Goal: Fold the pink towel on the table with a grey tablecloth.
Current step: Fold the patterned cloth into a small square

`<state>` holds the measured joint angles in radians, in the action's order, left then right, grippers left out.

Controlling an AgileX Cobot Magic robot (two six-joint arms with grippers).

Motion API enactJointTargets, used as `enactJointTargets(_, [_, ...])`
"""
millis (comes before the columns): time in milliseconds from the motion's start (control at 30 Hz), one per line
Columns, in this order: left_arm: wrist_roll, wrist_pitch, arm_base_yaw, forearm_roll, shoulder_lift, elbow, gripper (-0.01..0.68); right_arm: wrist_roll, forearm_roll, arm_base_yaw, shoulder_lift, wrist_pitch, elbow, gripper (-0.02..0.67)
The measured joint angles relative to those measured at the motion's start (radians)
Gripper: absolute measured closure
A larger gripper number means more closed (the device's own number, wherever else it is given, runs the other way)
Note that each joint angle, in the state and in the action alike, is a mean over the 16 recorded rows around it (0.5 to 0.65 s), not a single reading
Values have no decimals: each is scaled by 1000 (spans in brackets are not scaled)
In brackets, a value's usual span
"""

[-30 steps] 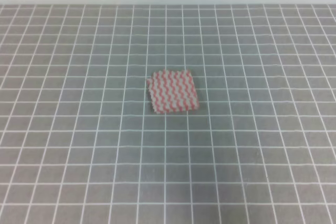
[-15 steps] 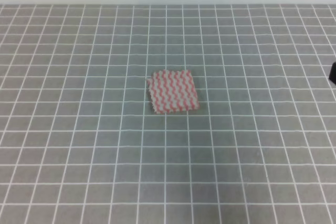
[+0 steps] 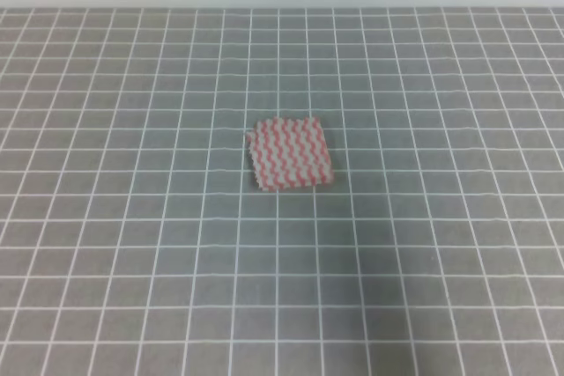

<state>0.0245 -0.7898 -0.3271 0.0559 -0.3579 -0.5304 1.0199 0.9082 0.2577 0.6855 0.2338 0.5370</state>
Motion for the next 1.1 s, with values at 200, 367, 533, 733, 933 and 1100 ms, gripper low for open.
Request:
enactJointTargets(200, [0, -3, 0, -1, 1, 0, 673, 28, -26, 0, -102, -196, -142, 665])
enactJointTargets(367, [1, -6, 0, -2, 4, 0, 673, 32, -17, 0, -265, -310, -287, 665])
enactJointTargets(533, [0, -6, 0, -2, 4, 0, 673, 32, 0, 0, -447, -387, -412, 665])
enactJointTargets(733, [0, -5, 0, -2, 4, 0, 673, 20, 15, -1, -593, -436, -508, 665])
enactJointTargets(933, [0, -4, 0, -2, 3, 0, 673, -144, -121, -37, -630, -423, -544, 665])
enactJointTargets(1100, [0, -5, 0, -2, 4, 0, 673, -429, -367, -114, -644, -301, -552, 665])
